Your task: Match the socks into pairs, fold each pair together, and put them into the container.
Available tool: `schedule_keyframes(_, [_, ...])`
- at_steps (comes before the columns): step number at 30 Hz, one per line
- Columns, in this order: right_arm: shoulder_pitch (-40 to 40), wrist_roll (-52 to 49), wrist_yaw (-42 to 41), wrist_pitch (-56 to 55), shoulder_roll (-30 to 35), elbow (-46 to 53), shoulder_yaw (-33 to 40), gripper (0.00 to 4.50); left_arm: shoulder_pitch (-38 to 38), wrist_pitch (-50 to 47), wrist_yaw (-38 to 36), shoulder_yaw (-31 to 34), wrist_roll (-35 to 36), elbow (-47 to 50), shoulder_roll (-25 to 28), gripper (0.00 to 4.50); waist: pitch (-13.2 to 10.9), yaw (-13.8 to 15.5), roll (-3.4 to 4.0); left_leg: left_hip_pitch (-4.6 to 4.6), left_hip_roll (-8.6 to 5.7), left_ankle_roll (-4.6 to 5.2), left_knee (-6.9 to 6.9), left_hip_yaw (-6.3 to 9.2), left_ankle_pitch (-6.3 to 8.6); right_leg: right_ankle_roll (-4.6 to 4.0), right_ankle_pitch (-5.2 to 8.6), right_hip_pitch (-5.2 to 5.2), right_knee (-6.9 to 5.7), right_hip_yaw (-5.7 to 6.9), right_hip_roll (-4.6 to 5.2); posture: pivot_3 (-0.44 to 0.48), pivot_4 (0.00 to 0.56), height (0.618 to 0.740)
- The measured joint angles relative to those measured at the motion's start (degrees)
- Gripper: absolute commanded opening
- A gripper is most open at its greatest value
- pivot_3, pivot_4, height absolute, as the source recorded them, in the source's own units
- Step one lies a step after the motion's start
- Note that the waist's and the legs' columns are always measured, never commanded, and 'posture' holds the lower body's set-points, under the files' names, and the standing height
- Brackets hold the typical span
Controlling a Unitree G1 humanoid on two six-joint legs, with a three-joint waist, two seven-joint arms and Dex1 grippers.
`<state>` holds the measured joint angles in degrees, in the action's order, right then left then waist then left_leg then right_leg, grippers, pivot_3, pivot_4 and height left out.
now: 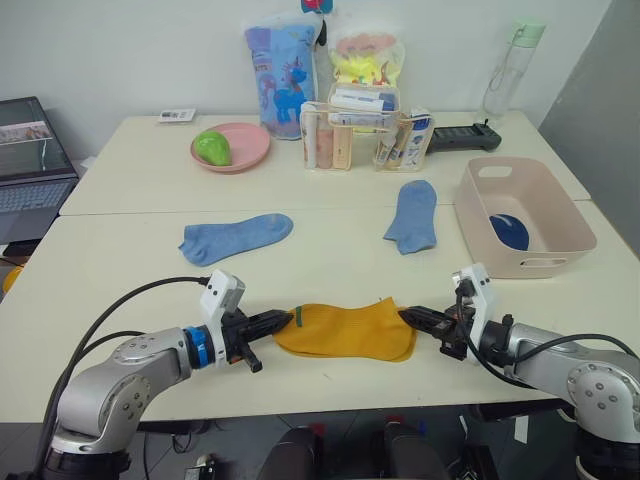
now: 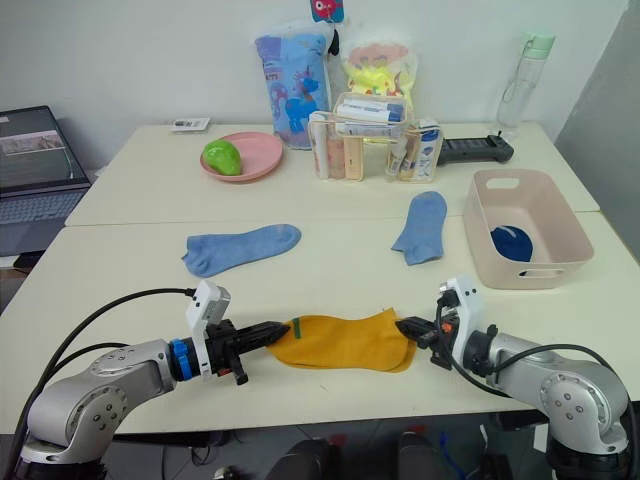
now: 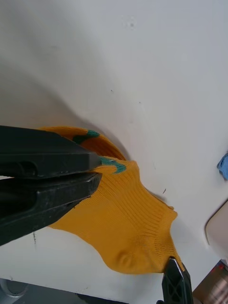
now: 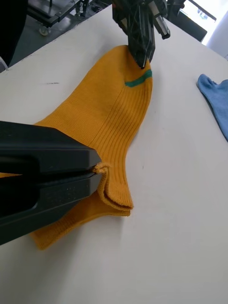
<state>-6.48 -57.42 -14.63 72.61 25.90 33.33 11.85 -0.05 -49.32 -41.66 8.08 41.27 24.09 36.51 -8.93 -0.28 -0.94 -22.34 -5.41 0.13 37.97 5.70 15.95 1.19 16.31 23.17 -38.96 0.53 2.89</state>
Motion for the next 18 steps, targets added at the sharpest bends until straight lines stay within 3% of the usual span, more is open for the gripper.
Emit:
schedule_keyframes(4, [0.8,0.69,-0.41,-1.03,0.65,-0.05,-0.86,0.0,0.54,1.07,-0.24,-0.72,-1.08,0.0,-0.1,0.01,0.0,0.03,0.0,0.0,0.0,-0.01,0.0,-0.01,-0.01,0.0,0.0,0.0,0.0,0.0,0.0,0.0,0.15,0.74])
schedule_keyframes(7, [1.22,1.52,-0.64,-1.97,0.69,-0.05,-1.9,0.0,1.43,1.4,-0.64,-1.54,-1.84,-0.04,0.1,0.62,0.0,0.03,0.0,0.0,0.0,-0.04,0.0,0.01,-0.03,0.0,0.0,0.0,0.0,0.01,0.0,0.0,0.15,0.74])
schedule_keyframes(10, [1.53,2.25,-1.08,-2.62,0.93,-0.1,-2.0,0.72,1.7,2.41,-1.29,-1.6,-2.55,-0.24,0.34,1.59,0.0,0.11,0.0,0.0,0.0,-0.03,0.0,0.0,-0.02,0.0,0.0,0.0,0.0,0.0,0.0,0.0,0.15,0.74])
schedule_keyframes(18, [2.67,9.14,-5.4,-8.64,7.85,-0.62,-4.77,3.57,1.56,3.81,-2.67,-1.39,-3.89,-1.82,2.64,4.22,-0.01,0.12,0.01,0.0,0.01,0.15,0.0,0.0,0.09,0.0,0.0,0.01,0.0,0.02,0.0,0.0,0.15,0.74])
